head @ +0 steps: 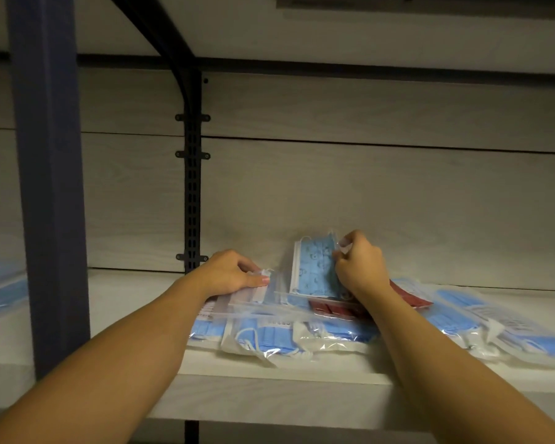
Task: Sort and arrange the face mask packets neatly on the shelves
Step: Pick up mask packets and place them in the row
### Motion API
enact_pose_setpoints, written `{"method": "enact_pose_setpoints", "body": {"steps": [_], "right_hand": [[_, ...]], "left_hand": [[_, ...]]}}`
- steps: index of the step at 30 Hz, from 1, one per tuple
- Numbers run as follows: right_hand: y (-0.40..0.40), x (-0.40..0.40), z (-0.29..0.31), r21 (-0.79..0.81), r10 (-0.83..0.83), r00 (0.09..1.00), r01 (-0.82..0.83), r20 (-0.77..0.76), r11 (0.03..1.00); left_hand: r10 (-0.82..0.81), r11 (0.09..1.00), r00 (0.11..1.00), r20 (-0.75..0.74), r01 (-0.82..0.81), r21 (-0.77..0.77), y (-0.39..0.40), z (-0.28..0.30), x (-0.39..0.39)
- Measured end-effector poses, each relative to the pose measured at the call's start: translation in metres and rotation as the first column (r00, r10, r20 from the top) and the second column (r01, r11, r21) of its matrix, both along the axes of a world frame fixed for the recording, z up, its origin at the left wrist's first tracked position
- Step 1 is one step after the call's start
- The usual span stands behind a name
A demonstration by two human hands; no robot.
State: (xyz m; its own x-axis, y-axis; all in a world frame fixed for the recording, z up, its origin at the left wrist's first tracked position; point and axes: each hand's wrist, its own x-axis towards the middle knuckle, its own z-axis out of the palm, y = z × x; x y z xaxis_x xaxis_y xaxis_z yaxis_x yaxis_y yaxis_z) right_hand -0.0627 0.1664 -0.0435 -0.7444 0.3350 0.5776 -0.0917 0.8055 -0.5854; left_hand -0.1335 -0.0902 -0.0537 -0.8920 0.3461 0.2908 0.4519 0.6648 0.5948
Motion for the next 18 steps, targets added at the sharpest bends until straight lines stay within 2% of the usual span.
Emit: {"method": "enact_pose_setpoints", "body": {"steps": [9,14,18], "right_hand": [[-0.002,0.004,0.002,-0.001,-0.009,0.999,0.009,0.051,1.000],[-0.003,0.004,0.002,0.012,-0.009,0.998,0.009,0.062,1.000],[-0.003,0.000,0.000,-0.026,0.020,0.997,-0.019,0.070,0.999]], "left_hand": [[0.071,0.988,0.992,-0.102,-0.056,0.145,-0.006,0.003,-0.004],[0.108,0.982,0.993,0.052,-0.114,0.149,-0.008,0.000,-0.007],[0.098,0.975,0.989,0.108,-0.117,0.188,-0.010,0.003,-0.012]]}}
